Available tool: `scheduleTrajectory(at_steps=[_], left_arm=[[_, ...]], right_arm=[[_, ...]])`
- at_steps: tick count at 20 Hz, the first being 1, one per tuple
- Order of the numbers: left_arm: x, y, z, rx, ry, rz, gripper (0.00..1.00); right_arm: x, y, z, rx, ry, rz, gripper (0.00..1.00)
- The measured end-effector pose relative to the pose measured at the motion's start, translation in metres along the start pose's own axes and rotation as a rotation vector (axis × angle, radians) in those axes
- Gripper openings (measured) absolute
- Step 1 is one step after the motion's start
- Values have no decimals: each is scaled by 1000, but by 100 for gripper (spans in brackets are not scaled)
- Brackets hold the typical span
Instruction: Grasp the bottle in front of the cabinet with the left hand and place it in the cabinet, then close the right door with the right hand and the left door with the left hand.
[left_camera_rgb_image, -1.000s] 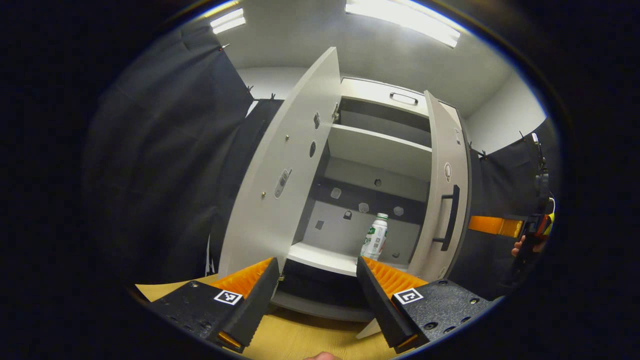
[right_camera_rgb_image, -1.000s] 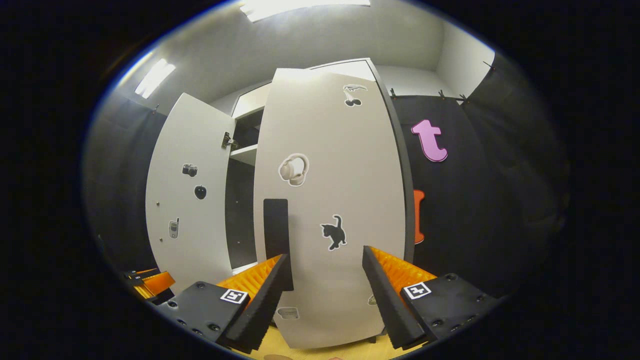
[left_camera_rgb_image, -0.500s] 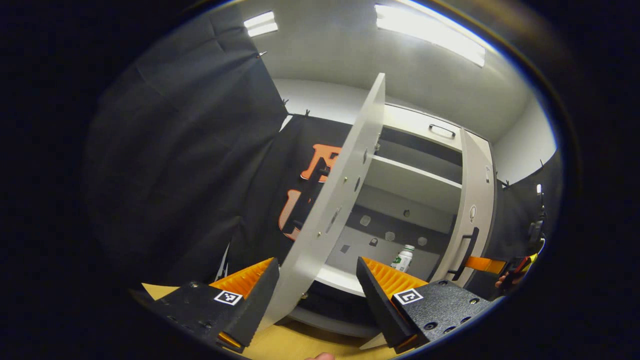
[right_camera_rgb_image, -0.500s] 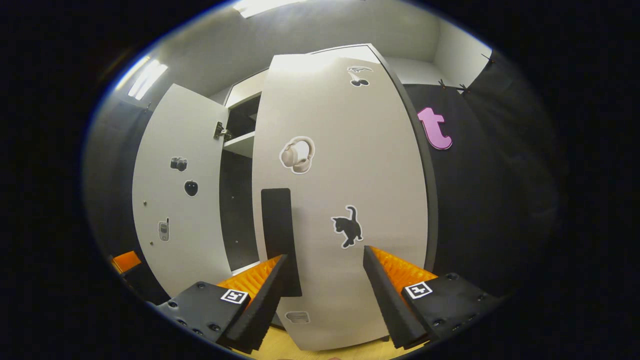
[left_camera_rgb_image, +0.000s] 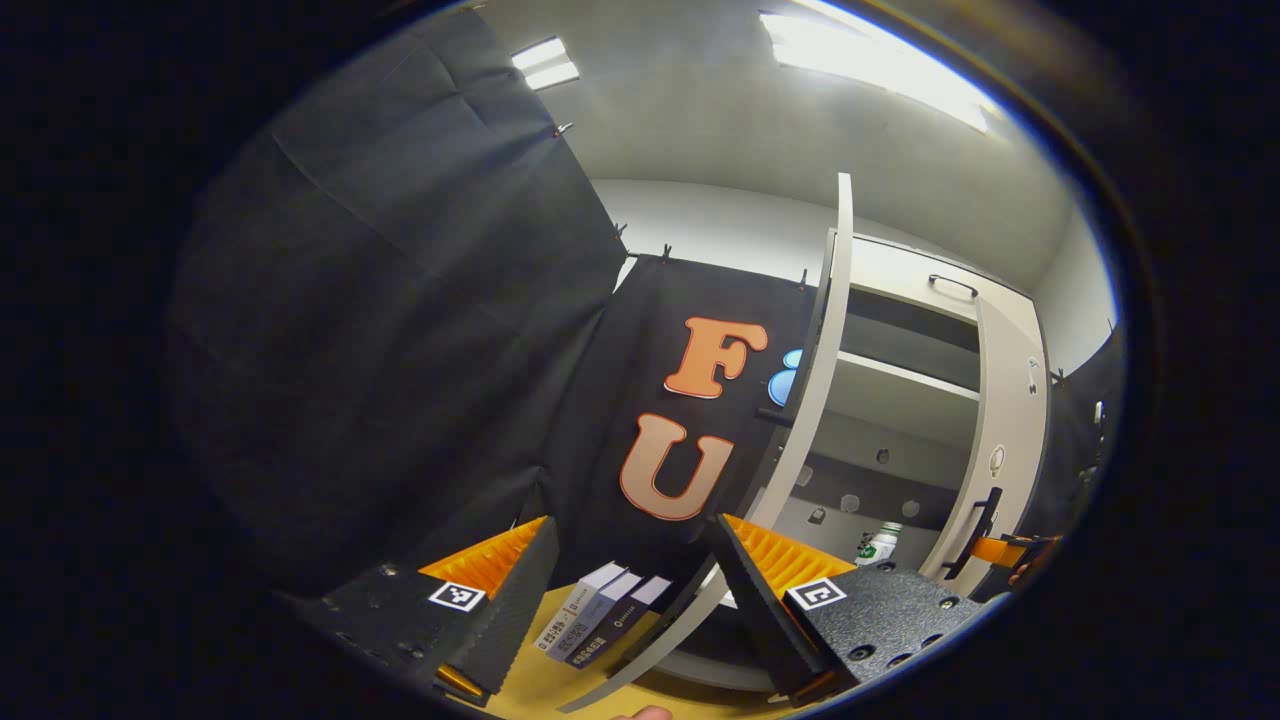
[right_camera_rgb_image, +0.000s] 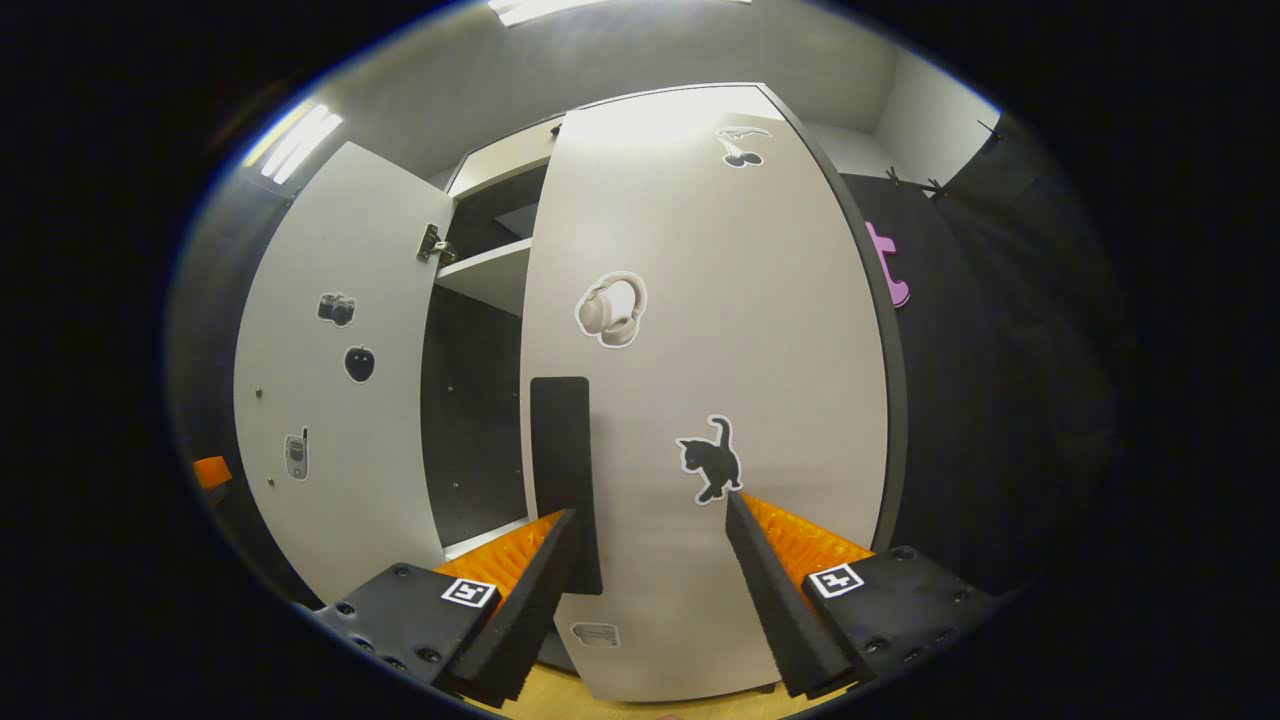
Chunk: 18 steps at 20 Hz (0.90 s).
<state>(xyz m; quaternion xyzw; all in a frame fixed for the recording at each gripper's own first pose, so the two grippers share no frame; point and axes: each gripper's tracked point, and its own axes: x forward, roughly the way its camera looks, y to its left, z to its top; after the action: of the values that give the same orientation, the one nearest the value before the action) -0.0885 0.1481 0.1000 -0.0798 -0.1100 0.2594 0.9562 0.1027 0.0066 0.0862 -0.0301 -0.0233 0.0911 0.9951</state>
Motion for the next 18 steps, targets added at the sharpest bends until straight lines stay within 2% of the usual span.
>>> scheduleTrajectory(at_steps=[3, 8, 10, 14, 15, 16, 18], left_arm=[[17, 7, 0, 7, -4, 3, 94], [46, 17, 3, 93, -34, 25, 94], [51, 11, -1, 97, -32, 7, 94], [57, 4, -6, 99, -28, -6, 94], [57, 4, -4, 104, -33, -8, 92], [56, 2, -3, 114, -34, -12, 94], [56, -3, -3, 125, -30, -38, 94]], right_arm=[[2, -2, 0, 17, 10, -5, 97], [-31, -5, 10, 39, -23, -3, 97], [-46, -11, 7, 50, -17, 1, 97], [-63, -35, -3, 55, -6, -62, 98], [-69, -40, -4, 61, -7, -73, 98], [-73, -44, -6, 67, -7, -81, 98], [-80, -52, -9, 64, -6, -99, 98]])
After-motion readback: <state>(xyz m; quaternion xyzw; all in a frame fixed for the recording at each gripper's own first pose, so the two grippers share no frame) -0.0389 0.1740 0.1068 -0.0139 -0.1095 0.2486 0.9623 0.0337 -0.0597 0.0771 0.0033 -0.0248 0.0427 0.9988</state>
